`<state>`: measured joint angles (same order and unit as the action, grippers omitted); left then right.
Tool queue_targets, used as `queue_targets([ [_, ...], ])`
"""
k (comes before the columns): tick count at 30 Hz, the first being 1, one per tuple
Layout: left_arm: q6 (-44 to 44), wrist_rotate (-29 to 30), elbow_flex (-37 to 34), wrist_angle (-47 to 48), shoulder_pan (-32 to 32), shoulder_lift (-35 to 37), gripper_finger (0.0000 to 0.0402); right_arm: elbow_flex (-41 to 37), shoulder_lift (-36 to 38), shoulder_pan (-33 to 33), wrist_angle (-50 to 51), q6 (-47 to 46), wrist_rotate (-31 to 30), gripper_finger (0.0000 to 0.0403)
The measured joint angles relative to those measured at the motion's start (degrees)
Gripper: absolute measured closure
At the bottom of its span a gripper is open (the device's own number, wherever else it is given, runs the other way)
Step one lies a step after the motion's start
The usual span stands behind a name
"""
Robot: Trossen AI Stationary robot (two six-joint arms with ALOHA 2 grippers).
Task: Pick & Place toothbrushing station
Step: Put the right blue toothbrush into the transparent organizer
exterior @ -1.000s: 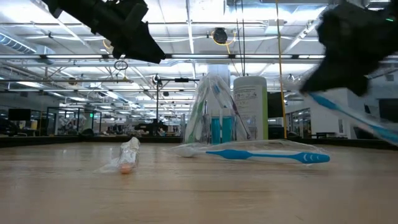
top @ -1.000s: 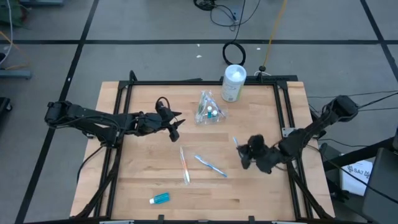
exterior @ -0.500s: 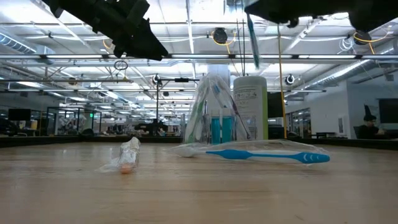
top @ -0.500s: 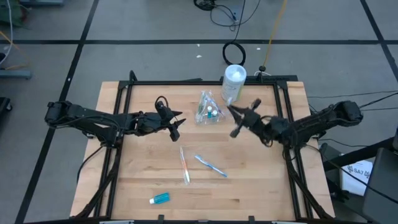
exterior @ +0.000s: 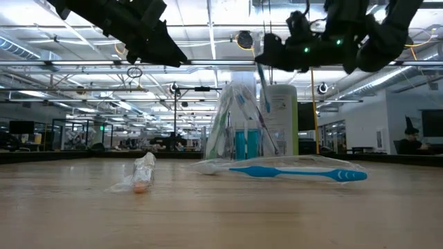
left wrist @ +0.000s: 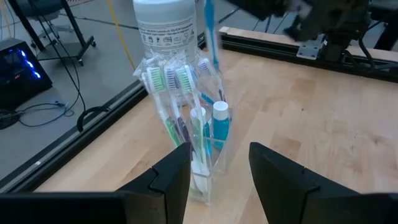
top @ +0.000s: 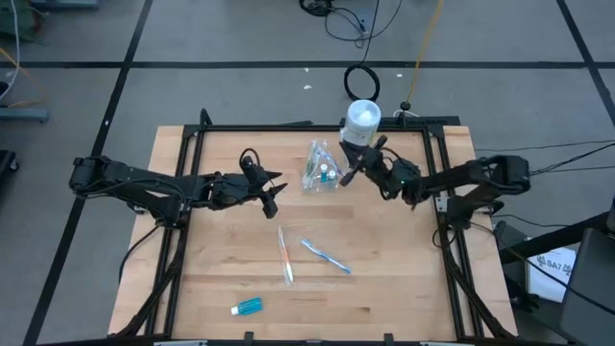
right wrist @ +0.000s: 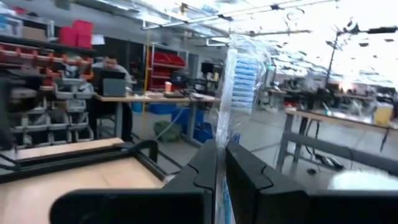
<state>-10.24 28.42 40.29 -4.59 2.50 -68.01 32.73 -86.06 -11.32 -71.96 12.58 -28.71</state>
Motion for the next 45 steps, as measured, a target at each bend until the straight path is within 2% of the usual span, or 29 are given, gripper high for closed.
queue_targets([
  [6,0.0,0.0,0.0,0.2,0.2,0.0,0.0231,0.0,-5.5,-1.9,0.1,-6.7,-2.6,0.0392],
  [11,0.0,0.0,0.0,1.1,0.2,0.0,0.0231,0.0,-9.0,-1.2,0.3,-7.0,-7.3,0.0392],
  [22,0.0,0.0,0.0,2.0,0.2,0.0,0.0231,0.0,-13.4,-1.2,5.2,-16.3,-7.5,0.0389],
  [27,-0.1,0.0,0.0,2.1,0.2,0.0,0.0231,0.1,-13.4,-1.0,9.5,-16.6,-7.5,0.0389],
  [40,-0.6,-0.1,0.0,2.1,0.2,0.0,0.0231,0.0,-13.5,0.6,10.1,-13.5,-7.5,0.0386],
  [45,-1.0,-0.1,0.0,2.0,0.2,0.0,0.0231,-0.1,-12.2,0.6,9.9,-13.3,-7.5,0.0360],
])
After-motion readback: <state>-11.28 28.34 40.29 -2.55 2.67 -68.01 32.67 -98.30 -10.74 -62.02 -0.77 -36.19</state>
